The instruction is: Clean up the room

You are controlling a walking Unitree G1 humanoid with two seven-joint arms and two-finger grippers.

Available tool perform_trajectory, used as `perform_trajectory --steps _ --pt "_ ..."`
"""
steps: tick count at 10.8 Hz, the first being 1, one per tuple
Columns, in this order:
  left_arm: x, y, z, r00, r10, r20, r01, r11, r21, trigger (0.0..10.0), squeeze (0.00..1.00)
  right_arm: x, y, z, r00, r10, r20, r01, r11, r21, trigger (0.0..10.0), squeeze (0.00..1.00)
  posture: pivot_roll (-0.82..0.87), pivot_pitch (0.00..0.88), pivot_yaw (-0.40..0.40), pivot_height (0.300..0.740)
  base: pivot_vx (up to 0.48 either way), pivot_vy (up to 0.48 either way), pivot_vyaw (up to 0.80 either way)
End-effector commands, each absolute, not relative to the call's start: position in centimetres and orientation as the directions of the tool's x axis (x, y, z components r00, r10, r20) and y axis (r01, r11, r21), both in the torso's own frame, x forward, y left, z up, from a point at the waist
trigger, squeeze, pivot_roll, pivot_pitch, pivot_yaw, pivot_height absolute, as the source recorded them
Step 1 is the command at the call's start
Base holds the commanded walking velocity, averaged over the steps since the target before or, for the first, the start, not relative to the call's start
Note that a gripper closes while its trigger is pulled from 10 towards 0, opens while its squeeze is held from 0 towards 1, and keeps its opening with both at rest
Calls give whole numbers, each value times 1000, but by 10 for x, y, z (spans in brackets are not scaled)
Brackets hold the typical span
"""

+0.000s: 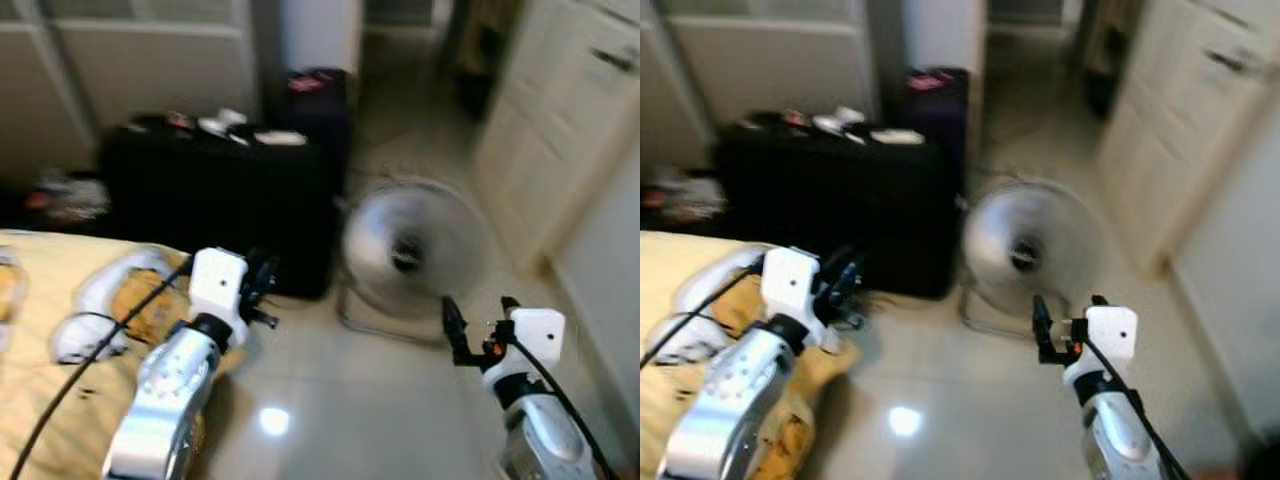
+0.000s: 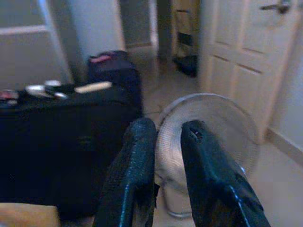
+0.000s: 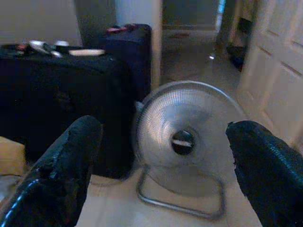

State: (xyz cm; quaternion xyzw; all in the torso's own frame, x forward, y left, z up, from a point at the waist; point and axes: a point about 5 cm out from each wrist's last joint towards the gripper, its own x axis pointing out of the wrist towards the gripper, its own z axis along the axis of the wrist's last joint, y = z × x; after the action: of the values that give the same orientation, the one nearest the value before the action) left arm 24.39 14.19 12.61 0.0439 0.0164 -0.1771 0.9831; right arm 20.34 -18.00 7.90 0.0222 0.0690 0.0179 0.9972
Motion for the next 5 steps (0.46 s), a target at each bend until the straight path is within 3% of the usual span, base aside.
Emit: perform_trajectory --steps 1,5 --pt "245 147 128 942 -333 -41 335 938 88 10000 0 206 -174 82 991 54 -118 -48 997 59 10000 0 -22 0 -7 740 394 0 0" --pt "243 146 126 941 -335 -44 337 938 84 10000 0 203 -173 78 988 54 -143 -45 997 70 10000 0 -29 0 -2 740 391 0 0"
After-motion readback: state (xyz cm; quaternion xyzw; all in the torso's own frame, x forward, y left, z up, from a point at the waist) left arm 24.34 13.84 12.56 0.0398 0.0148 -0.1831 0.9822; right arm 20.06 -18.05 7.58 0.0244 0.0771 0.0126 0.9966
